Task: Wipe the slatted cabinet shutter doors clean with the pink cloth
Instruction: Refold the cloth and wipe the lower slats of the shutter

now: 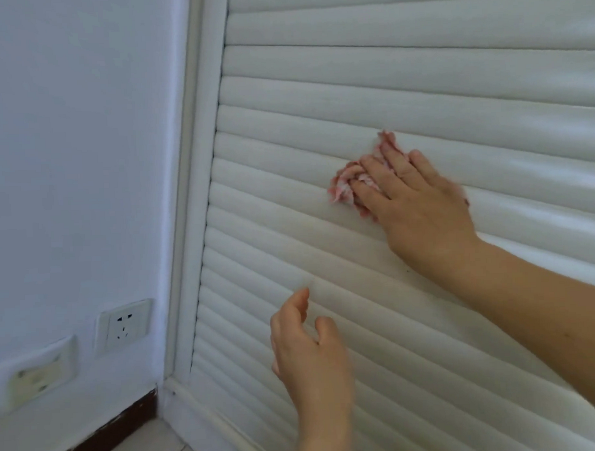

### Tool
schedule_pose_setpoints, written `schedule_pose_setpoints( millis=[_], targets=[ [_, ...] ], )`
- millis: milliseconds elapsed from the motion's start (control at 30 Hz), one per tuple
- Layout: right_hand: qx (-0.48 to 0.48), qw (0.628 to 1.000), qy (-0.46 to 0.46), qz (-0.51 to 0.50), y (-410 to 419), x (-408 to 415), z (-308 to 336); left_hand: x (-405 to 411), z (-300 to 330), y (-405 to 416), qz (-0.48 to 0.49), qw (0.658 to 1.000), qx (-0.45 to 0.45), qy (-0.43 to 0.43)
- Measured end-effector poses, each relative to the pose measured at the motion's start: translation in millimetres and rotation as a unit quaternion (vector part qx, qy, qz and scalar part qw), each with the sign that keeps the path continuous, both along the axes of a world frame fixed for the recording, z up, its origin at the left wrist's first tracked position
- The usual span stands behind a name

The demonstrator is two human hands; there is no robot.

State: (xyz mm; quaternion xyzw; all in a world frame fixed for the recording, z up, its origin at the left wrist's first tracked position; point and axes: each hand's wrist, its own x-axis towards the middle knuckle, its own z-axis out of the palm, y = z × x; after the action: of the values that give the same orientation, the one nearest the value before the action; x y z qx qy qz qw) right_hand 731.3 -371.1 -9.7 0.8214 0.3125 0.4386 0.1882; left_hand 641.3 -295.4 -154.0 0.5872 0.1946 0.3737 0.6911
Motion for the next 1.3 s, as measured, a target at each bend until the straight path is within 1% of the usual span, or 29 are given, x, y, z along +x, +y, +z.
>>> schedule_pose_setpoints(
  millis=[133, 200, 400, 533, 667, 733, 800, 900, 967, 1033, 1133, 1233, 1300],
  targets=[
    [-0.058, 0.998, 0.013, -0.028, 39, -2, -2, -4, -18, 13, -0.063, 0.997, -0.048, -0.018],
    [-0.073, 0.996, 0.013, -0.038, 63, 4, -2, -5, -25, 20, -0.089, 0.994, -0.063, -0.020],
    [-0.117, 0.990, 0.048, -0.062, 139, 33, -20, 8, -43, 53, -0.128, 0.985, -0.118, -0.001],
    [-0.137, 0.987, 0.038, -0.071, 152, 35, -29, 17, -47, 66, -0.149, 0.978, -0.144, -0.018],
    [-0.182, 0.981, 0.018, -0.062, 132, 22, -33, 27, -50, 65, -0.148, 0.978, -0.144, -0.033],
    [-0.207, 0.977, 0.018, -0.043, 111, 16, -40, 34, -52, 64, -0.152, 0.979, -0.128, -0.040],
    [-0.230, 0.973, -0.008, -0.028, 81, 11, -51, 40, -55, 66, -0.155, 0.983, -0.087, -0.038],
    [-0.262, 0.964, -0.047, -0.008, 41, 4, -65, 45, -63, 67, -0.151, 0.988, 0.040, 0.000],
    [-0.269, 0.962, -0.049, -0.005, 38, 5, -69, 44, -67, 61, -0.168, 0.980, 0.104, 0.036],
    [-0.263, 0.963, -0.053, -0.014, 47, 9, -73, 42, -69, 51, -0.187, 0.966, 0.154, 0.091],
    [-0.262, 0.962, -0.069, -0.022, 54, 11, -82, 41, -72, 36, -0.194, 0.955, 0.175, 0.140],
    [-0.277, 0.958, -0.078, 0.002, 31, 4, -91, 43, -75, 29, -0.175, 0.955, 0.185, 0.152],
    [-0.311, 0.947, -0.073, -0.004, 5, -7, -99, 45, -75, 28, -0.167, 0.956, 0.188, 0.152]
  ],
)
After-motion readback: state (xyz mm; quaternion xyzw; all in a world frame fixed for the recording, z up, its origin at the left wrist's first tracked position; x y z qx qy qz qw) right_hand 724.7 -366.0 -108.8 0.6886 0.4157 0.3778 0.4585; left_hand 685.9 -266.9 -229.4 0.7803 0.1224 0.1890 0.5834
